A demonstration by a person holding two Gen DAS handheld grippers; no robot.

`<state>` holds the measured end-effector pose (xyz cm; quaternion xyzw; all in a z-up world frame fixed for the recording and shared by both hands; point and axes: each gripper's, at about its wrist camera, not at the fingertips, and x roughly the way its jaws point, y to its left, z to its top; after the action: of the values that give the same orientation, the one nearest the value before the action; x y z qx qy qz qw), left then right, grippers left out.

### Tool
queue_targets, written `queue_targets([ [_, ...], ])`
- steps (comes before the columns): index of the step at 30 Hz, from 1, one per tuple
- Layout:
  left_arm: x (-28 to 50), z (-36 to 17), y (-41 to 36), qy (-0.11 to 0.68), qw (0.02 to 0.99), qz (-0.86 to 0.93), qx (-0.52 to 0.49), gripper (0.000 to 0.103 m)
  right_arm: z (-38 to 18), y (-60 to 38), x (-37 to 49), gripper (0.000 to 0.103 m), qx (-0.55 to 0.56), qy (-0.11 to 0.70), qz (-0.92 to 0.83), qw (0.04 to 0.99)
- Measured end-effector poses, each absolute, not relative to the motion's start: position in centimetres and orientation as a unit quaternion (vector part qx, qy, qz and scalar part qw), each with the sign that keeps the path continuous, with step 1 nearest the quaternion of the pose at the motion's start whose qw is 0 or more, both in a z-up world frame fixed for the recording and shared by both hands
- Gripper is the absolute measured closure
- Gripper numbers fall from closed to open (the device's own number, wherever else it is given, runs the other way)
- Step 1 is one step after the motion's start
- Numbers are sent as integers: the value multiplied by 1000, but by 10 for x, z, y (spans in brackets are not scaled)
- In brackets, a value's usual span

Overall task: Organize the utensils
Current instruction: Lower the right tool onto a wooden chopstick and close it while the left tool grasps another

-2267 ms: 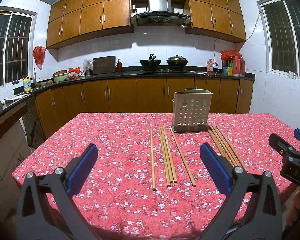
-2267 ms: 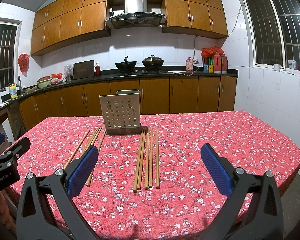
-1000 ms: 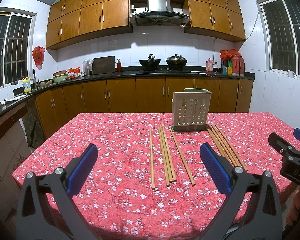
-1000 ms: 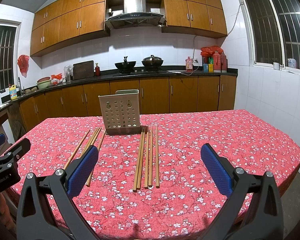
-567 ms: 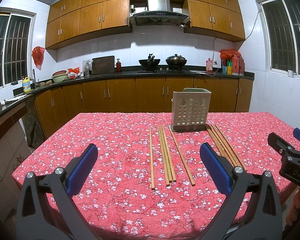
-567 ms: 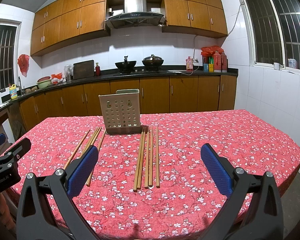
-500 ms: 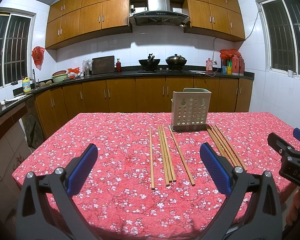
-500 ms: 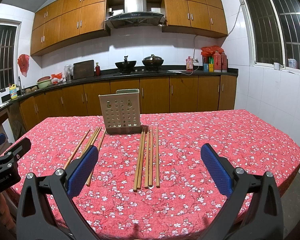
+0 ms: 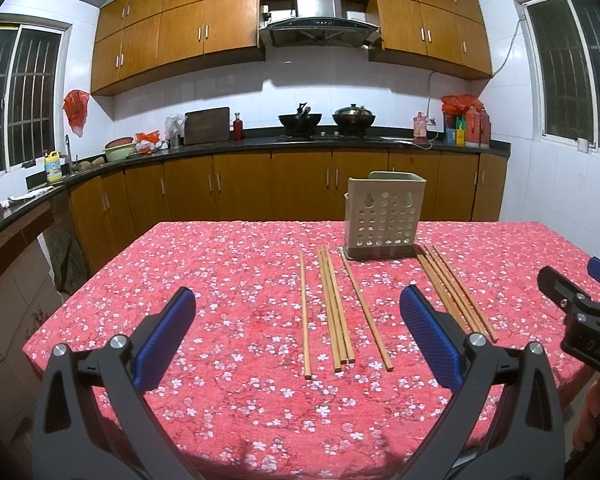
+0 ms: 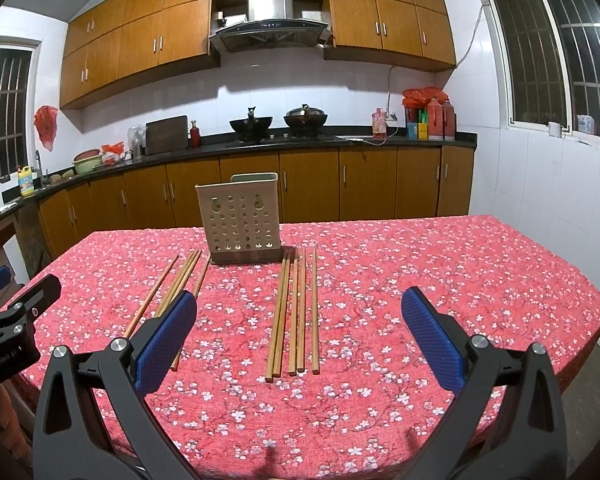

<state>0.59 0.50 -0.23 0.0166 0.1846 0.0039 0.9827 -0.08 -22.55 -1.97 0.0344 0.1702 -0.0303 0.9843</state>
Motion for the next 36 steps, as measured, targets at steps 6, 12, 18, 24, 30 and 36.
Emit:
queue_targets([
  [6,30,-8,25,217,976,27,4,4,-21,-234,9,3,37,185,-42,981],
  [12,70,-17,49,285,957,52,-4,4,-31,-251,50,8,49,252,-59,965],
  [18,97,-36,54,325,945,43,1,4,-60,-263,104,44,66,347,-42,935],
  [24,128,-50,55,356,934,15,-13,8,-83,-262,146,70,72,405,-21,911],
  [30,153,-61,45,388,922,-19,-8,40,-103,-260,161,84,70,437,-17,897],
  [36,169,-77,32,416,908,-47,5,65,-103,-266,164,95,65,430,-24,900],
])
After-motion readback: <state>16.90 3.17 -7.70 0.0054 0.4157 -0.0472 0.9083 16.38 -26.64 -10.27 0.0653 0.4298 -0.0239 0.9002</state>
